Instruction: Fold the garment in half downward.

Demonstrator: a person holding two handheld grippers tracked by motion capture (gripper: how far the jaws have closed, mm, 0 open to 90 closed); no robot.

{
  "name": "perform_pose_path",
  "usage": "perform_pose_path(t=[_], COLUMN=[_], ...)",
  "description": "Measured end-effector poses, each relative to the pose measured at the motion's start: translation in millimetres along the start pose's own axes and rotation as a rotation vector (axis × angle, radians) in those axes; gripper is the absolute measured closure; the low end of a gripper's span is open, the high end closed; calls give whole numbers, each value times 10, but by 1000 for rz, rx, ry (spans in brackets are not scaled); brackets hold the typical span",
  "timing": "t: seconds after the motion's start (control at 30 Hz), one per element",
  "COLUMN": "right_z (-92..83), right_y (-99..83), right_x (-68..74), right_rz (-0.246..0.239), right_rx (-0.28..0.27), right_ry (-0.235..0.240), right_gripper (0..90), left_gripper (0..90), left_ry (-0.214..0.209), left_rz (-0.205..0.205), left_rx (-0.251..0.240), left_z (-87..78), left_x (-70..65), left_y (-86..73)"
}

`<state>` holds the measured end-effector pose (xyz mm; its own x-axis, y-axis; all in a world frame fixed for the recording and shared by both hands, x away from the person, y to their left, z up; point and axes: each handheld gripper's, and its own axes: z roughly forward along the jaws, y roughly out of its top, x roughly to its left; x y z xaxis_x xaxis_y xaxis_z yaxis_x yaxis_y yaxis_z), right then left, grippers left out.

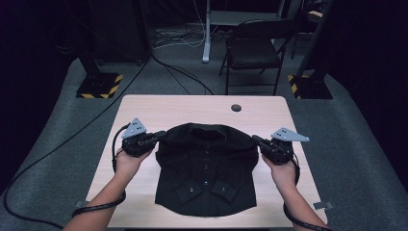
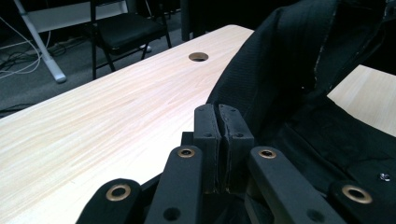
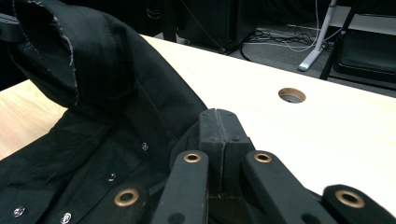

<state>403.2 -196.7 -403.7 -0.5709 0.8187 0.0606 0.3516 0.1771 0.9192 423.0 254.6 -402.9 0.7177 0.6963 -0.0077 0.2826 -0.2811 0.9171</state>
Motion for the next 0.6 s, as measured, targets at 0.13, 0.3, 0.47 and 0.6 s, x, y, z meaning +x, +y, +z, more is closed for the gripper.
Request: perform_pose_path(t=[0.13,0.3,0.47,0.6], right_z=[-36,-64,-90,-124], right_y=[-32,-63,-112,-167], right_x=[2,16,33,45], right_rz=[2,-2,-4,-1], right_rx=[4,8,13,19], right_ry=[4,11,18,27], right_gripper=[900,900,900,900], left_gripper=[859,858,859,859], left_ry=[-5,-8,-16,-24], left_rz=[0,3,1,5], left_rx=[2,7,8,11], left_z=[-12,-22,-45,-57], left_x=[-9,-21,-37,-61], left_y=[-16,-46,-75,-100])
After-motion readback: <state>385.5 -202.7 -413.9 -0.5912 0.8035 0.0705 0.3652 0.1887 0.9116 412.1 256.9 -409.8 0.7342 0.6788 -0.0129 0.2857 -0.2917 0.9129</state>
